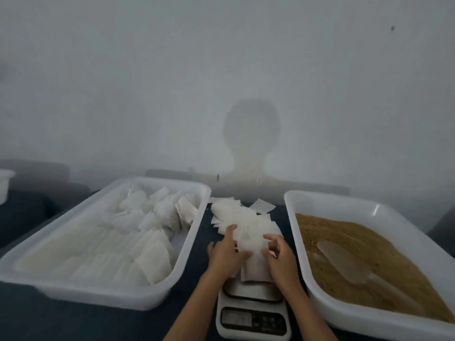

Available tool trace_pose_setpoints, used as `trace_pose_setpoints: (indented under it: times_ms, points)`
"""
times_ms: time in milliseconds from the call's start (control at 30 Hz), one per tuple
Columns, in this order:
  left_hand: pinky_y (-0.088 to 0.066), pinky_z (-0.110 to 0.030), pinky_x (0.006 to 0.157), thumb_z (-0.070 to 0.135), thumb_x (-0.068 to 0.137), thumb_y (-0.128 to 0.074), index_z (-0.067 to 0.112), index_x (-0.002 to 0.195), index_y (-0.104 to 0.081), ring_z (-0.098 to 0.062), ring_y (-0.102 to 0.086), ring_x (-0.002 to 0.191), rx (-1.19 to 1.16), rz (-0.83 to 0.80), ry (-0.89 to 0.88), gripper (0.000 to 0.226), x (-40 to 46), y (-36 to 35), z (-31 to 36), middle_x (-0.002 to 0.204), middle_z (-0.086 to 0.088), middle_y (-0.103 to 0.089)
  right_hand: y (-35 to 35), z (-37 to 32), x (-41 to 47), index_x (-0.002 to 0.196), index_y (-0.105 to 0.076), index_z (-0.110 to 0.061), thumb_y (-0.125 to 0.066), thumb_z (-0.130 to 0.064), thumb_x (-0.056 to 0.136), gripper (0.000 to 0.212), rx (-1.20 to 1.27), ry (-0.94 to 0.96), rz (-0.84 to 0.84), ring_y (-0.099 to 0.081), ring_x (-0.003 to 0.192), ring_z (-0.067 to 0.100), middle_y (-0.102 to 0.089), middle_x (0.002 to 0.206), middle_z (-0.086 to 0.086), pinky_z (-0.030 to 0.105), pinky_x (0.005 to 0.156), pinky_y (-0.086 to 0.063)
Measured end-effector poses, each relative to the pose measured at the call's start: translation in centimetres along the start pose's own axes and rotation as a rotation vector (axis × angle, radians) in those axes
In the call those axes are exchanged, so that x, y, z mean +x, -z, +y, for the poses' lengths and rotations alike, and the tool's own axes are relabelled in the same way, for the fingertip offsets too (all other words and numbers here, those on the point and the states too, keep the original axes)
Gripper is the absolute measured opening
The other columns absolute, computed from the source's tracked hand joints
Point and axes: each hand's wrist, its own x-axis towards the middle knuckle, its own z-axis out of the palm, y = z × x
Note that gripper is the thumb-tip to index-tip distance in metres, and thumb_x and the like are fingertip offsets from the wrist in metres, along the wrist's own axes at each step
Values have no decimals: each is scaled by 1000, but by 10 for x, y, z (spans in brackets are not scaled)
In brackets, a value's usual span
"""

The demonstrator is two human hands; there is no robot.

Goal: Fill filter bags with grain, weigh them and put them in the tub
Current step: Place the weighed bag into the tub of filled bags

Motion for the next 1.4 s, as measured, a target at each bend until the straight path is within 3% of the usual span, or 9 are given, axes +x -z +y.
trace_pose_setpoints:
  times_ms: [133, 267, 400, 700, 800, 1000, 1167, 1333, 1400]
  points:
    - [-15, -39, 114, 24, 84, -63, 35, 138, -25, -13, -56, 108, 200, 93, -58, 68, -10, 6, 19, 100, 7, -61, -7, -18, 3, 105, -58, -23, -57, 1, 88, 29, -23, 122, 37, -55, 88, 4, -61, 99, -8, 16, 75, -45]
    - [-37, -17, 68, 32, 90, -58, 27, 103, -53, -6, -52, 78, 133, 228, -157, 15, -22, 30, 28, 95, 7, -61, -19, -53, 8, 102, -58, -26, -55, -1, 90, 27, 51, 229, 9, -56, 87, -4, -60, 95, -12, 6, 73, -44]
    - [-33, -21, 54, 28, 90, -52, 17, 74, -50, -14, -50, 65, 204, 316, -225, 19, -24, 84, 33, 67, 6, -51, -43, -103, 20, 101, -60, -23, -53, -1, 91, 25, 124, 327, -55, -56, 85, -4, -62, 93, -11, 6, 74, -43]
    - [-52, -45, 86, 16, 94, -48, 0, 113, -54, -37, -57, 105, 98, 266, 106, 25, -1, 182, -17, 116, -21, -57, -116, -157, 29, 106, -51, -18, -41, -3, 94, 21, -77, 328, -235, -56, 87, 10, -57, 94, -4, 20, 76, -47]
    - [-47, -38, 96, 21, 96, -50, -2, 129, -44, -33, -54, 110, 134, 119, 250, 40, 3, 172, -31, 130, -21, -49, -127, -153, 21, 94, -51, -18, -40, -3, 92, 18, -270, 317, -395, -60, 83, 16, -61, 85, -4, 34, 81, -52]
    - [-43, -32, 100, 13, 94, -54, -2, 108, -58, -30, -56, 114, 470, -280, 325, 21, 5, 151, -44, 129, -21, -54, -140, -139, 13, 105, -62, -11, -43, -18, 95, 22, -967, 496, -653, -56, 98, 28, -65, 104, 7, 37, 99, -33]
    - [-37, -31, 101, 18, 91, -59, -3, 127, -51, -28, -50, 122, 626, -323, 302, 43, 11, 145, -56, 131, -18, -53, -154, -131, 21, 100, -64, -9, -38, -26, 96, 31, -1224, 552, -831, -48, 89, 21, -51, 80, 1, 45, 106, -17]
    - [-37, -29, 100, 19, 91, -58, 2, 131, -46, -25, -48, 124, 677, -235, 288, 46, 14, 144, -61, 135, -15, -50, -155, -129, 25, 95, -67, -12, -42, -27, 94, 30, -1170, 477, -911, -52, 102, 22, -61, 88, 2, 49, 112, -8]
    - [-37, -29, 100, 24, 94, -52, 4, 133, -43, -24, -48, 124, 661, -125, 235, 44, 14, 145, -61, 135, -13, -50, -146, -127, 26, 96, -71, -15, -46, -20, 92, 26, -863, 405, -875, -51, 107, 22, -65, 103, 3, 36, 109, -19]
